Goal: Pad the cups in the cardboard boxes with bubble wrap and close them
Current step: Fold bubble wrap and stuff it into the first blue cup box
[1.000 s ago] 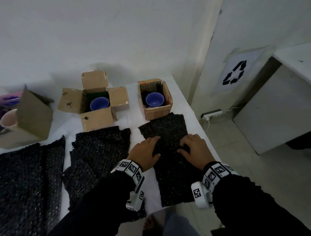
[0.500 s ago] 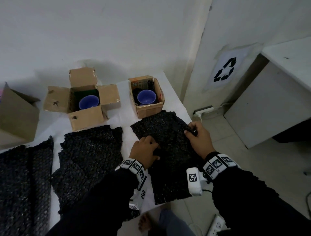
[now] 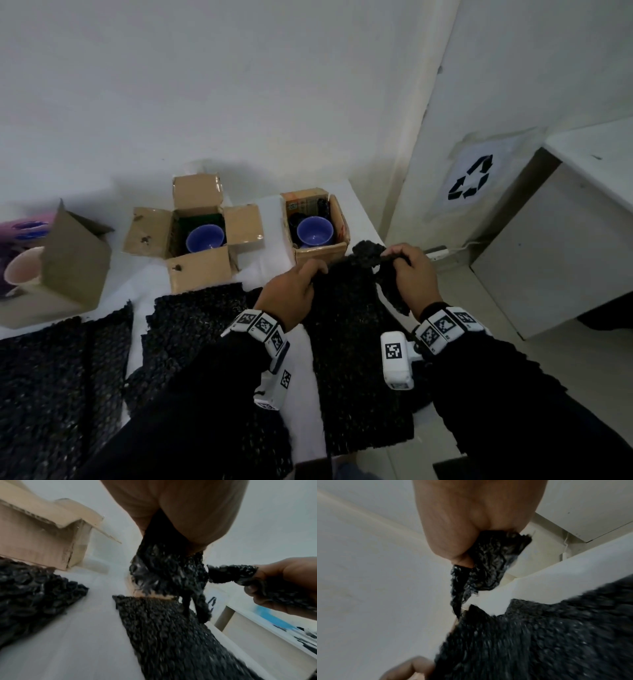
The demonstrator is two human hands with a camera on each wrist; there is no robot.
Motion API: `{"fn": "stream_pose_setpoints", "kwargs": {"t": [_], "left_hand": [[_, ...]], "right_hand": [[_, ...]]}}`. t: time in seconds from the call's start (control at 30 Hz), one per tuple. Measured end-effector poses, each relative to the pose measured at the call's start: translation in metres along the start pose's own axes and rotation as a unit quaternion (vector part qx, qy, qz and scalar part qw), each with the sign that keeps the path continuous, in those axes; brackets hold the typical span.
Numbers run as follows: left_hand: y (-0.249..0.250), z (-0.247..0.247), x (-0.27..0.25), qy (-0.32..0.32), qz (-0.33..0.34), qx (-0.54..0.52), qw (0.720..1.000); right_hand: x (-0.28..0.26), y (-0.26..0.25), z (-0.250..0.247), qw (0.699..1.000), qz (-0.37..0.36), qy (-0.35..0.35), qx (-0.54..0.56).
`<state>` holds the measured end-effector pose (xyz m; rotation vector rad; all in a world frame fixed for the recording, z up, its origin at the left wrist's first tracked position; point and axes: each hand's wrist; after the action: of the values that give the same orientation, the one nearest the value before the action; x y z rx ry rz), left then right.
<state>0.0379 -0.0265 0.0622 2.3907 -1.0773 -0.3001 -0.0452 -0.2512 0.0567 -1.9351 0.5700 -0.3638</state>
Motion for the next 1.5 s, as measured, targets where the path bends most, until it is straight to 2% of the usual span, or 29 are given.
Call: {"fn": "stream_pose_setpoints", "kwargs": {"t": [0.2,0.27,0.37,0.43,0.5,0.57,0.67,0.83,0.9,0.97,1.1,1.17,1.23,1.33,1.37,1.4,1.43,1.5], "left_hand": [[-0.018,-0.033,0.015,0.04,-0.029,-0.014,0.999],[-0.026,-0.041,0.021,0.039,-0.048,0.003,0.998],[-0.035,-0.046,0.028,0.066,-0.08,-0.015,0.994],[-0.041,-0.046,0.031,0.084,-0.106,-0.039,0.99],[-0.048,-0.044,0.033,0.094,-0.089,-0.03,0.991],[-0.056,-0.041,0.034,0.102,-0.073,-0.021,0.992],[-0.064,-0.038,0.036,0.106,-0.079,-0.027,0.991],[-0.067,-0.034,0.04,0.085,-0.089,-0.038,0.992],[-0.067,-0.032,0.041,0.082,-0.087,-0.037,0.992],[-0.067,-0.031,0.042,0.085,-0.086,-0.036,0.992],[-0.061,-0.034,0.04,0.13,-0.114,-0.048,0.984],[-0.056,-0.036,0.038,0.142,-0.126,-0.055,0.98],[-0.054,-0.036,0.036,0.14,-0.112,-0.056,0.982],[-0.055,-0.041,0.036,0.128,-0.09,-0.051,0.986],[-0.055,-0.043,0.036,0.13,-0.09,-0.046,0.986],[-0.055,-0.045,0.035,0.138,-0.087,-0.05,0.985],[-0.055,-0.047,0.035,0.145,-0.081,-0.063,0.984],[-0.054,-0.053,0.037,0.152,-0.06,-0.1,0.981]], "right_hand": [[0.039,-0.034,0.011,0.997,-0.014,0.006,0.081],[0.054,-0.041,0.017,0.999,-0.029,0.013,0.044],[0.073,-0.049,0.028,0.994,-0.111,0.025,0.004],[0.088,-0.049,0.039,0.987,-0.156,-0.004,-0.027],[0.099,-0.044,0.051,0.972,-0.196,-0.057,-0.119],[0.103,-0.04,0.06,0.936,-0.229,-0.128,-0.234],[0.101,-0.034,0.064,0.863,-0.27,-0.228,-0.36],[0.101,-0.026,0.065,0.749,-0.313,-0.276,-0.514],[0.104,-0.024,0.066,0.727,-0.31,-0.299,-0.535],[0.106,-0.02,0.064,0.752,-0.309,-0.297,-0.501],[0.103,-0.013,0.059,0.874,-0.286,-0.232,-0.319],[0.101,-0.018,0.06,0.903,-0.258,-0.202,-0.277],[0.099,-0.023,0.063,0.896,-0.261,-0.203,-0.296],[0.094,-0.021,0.068,0.833,-0.305,-0.204,-0.415],[0.093,-0.02,0.069,0.824,-0.31,-0.19,-0.434],[0.092,-0.02,0.069,0.83,-0.305,-0.181,-0.431],[0.09,-0.024,0.068,0.849,-0.292,-0.166,-0.407],[0.086,-0.038,0.066,0.911,-0.254,-0.153,-0.285]]}}
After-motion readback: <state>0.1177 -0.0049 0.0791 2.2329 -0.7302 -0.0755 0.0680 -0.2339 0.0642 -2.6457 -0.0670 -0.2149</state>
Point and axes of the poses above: each hand's wrist, its own x-axis towards the middle knuckle, its own z-axis out of the palm, y = z × x, and after that the axes turned 5 degrees about -y, right-handed
